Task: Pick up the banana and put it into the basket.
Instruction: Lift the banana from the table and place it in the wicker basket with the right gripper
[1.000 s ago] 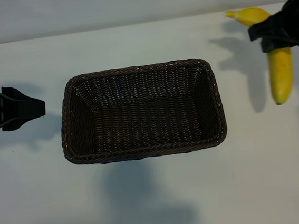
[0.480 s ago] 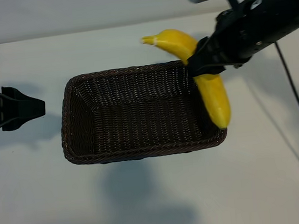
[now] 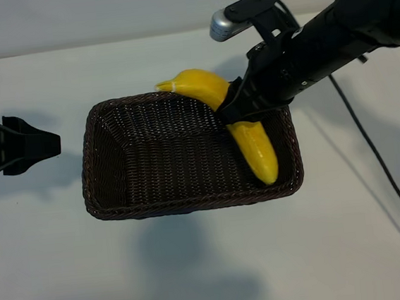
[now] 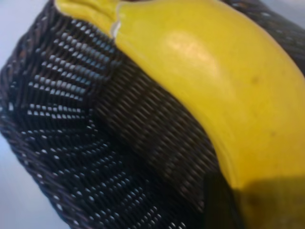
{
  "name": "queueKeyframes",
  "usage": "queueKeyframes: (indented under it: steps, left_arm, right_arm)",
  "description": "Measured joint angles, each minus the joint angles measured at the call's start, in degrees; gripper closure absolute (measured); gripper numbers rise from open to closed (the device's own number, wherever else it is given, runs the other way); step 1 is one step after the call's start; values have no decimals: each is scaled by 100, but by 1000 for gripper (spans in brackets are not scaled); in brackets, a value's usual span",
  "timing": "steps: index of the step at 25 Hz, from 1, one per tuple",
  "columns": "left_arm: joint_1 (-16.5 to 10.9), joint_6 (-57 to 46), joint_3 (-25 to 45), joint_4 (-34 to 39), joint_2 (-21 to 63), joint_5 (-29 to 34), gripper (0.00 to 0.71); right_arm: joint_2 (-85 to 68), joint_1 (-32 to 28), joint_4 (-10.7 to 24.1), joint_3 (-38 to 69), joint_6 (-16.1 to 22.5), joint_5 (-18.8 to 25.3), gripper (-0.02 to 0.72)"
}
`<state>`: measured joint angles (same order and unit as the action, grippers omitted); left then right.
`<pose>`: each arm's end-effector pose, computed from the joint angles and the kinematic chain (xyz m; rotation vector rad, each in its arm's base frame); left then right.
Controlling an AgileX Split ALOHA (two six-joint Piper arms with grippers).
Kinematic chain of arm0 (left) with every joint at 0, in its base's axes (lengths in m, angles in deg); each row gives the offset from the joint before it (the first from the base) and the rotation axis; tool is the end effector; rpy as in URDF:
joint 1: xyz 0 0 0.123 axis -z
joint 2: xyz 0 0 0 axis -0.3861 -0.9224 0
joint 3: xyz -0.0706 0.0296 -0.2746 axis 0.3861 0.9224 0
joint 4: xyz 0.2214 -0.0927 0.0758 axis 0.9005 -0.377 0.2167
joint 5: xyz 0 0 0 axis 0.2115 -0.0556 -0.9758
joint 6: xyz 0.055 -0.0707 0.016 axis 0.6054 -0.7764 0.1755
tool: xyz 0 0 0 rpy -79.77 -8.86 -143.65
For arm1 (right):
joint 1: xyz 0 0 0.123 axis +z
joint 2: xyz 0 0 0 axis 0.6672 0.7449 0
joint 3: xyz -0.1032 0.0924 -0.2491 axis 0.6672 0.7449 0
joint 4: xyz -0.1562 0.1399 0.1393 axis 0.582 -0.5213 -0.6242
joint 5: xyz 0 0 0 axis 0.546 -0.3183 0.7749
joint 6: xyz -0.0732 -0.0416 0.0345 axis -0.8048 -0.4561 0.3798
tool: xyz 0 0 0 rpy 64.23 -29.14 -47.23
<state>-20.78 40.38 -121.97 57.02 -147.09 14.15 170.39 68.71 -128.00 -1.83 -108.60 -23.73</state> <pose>0.2166 -0.0396 0.2955 0.1944 2.4313 -0.4605 0.3149 0.2045 0.2288 -0.8817 2.4052 0.7286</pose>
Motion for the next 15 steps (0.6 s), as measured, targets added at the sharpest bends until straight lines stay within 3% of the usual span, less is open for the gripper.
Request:
queueKeyframes:
  steps: [3, 8, 13, 15]
  left_arm:
    - [0, 0, 0, 0, 0, 0, 212]
    - [0, 0, 0, 0, 0, 0, 212]
    - [0, 0, 0, 0, 0, 0, 212]
    - [0, 0, 0, 0, 0, 0, 212]
  right_arm:
    - [86, 0, -395, 0, -261, 12, 278]
    - [102, 0, -532, 0, -316, 92, 270]
    - [102, 0, -570, 0, -229, 86, 27]
    - [102, 14, -570, 0, -152, 52, -9]
